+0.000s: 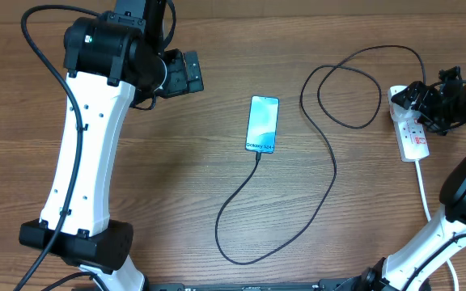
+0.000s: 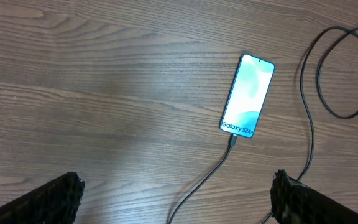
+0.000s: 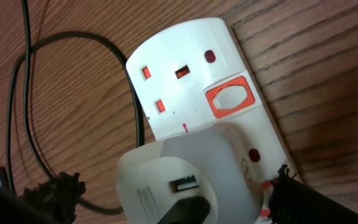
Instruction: Plug charger to phone and switch on socket
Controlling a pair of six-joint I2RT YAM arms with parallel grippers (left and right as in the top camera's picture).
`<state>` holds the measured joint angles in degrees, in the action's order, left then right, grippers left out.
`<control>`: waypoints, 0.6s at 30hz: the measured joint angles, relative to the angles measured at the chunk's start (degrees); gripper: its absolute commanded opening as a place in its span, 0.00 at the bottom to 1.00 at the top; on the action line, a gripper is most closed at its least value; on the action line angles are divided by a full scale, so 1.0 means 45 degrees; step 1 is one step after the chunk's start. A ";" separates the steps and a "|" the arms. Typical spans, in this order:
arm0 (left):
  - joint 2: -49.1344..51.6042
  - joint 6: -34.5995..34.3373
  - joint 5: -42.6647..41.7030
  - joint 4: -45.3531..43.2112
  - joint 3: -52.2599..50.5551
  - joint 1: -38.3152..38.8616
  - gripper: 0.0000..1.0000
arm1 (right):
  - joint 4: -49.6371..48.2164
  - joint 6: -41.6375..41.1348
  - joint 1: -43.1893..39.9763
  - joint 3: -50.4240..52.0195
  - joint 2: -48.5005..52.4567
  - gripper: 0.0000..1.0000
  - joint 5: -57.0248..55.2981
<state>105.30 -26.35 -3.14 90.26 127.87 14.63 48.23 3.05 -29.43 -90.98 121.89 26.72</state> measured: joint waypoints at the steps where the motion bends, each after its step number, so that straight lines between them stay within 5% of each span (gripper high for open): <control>1: 0.0000 0.0000 0.0000 0.0000 0.0000 0.0000 1.00 | -0.0097 0.0000 0.0005 0.0044 0.0000 1.00 0.0000; 18: 0.0000 -0.0005 0.0000 0.0000 0.0000 0.0000 1.00 | 0.0073 0.0058 0.0000 0.0053 -0.0029 1.00 0.0010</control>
<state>105.30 -26.37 -3.14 90.26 127.87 14.63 48.56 3.31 -29.43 -90.74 121.75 26.76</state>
